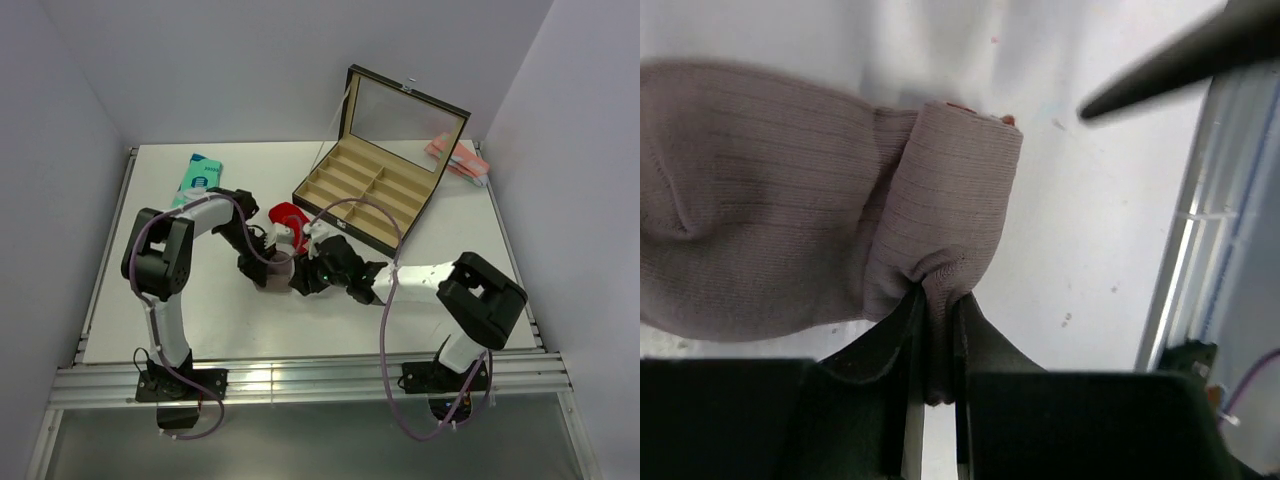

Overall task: Roll the socks
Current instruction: Roll the sock at the center of the board.

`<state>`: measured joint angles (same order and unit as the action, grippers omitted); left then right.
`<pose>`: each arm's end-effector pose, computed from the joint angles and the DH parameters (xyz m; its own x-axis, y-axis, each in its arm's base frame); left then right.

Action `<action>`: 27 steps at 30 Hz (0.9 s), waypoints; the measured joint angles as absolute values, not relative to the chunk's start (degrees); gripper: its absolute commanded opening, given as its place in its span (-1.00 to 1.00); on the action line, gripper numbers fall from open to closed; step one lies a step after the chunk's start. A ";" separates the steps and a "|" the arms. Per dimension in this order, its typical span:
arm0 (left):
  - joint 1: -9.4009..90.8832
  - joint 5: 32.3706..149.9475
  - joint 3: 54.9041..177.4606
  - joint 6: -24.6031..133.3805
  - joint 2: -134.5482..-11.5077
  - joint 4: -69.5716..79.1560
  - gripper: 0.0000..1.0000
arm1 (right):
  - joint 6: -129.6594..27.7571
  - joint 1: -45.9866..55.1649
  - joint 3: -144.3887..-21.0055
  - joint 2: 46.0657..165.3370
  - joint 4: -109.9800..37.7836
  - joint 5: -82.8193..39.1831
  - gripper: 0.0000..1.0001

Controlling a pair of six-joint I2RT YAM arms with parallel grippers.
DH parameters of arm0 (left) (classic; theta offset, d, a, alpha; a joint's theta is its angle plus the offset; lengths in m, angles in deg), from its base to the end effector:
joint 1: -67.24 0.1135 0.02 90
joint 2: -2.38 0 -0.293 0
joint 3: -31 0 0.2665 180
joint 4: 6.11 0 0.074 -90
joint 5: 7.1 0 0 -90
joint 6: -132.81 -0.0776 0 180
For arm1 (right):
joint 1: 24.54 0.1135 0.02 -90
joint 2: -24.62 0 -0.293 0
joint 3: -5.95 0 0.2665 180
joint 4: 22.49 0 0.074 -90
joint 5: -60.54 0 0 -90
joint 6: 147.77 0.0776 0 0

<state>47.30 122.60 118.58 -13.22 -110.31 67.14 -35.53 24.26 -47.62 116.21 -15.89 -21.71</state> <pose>0.3167 -0.1676 0.1384 -0.3745 0.8146 -0.4429 0.8692 0.1420 -0.4737 0.2338 0.2829 0.1636 -0.6287 -0.1488 -0.7633 -0.6303 0.6724 0.3881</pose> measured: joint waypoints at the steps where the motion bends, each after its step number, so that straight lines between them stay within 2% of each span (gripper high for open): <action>1: 47.47 123.15 119.54 -13.68 -111.38 68.61 -0.99 | -36.88 26.33 -48.32 116.26 -16.74 -23.46 0.12; 12: 48.56 125.14 126.91 -17.79 -121.98 85.57 -0.99 | -49.25 35.58 -58.85 122.42 -27.71 -31.66 0.18; 27: 48.50 122.84 127.56 -13.40 -124.64 89.96 -0.99 | -58.89 44.39 -66.46 127.23 -30.20 -34.56 0.20</action>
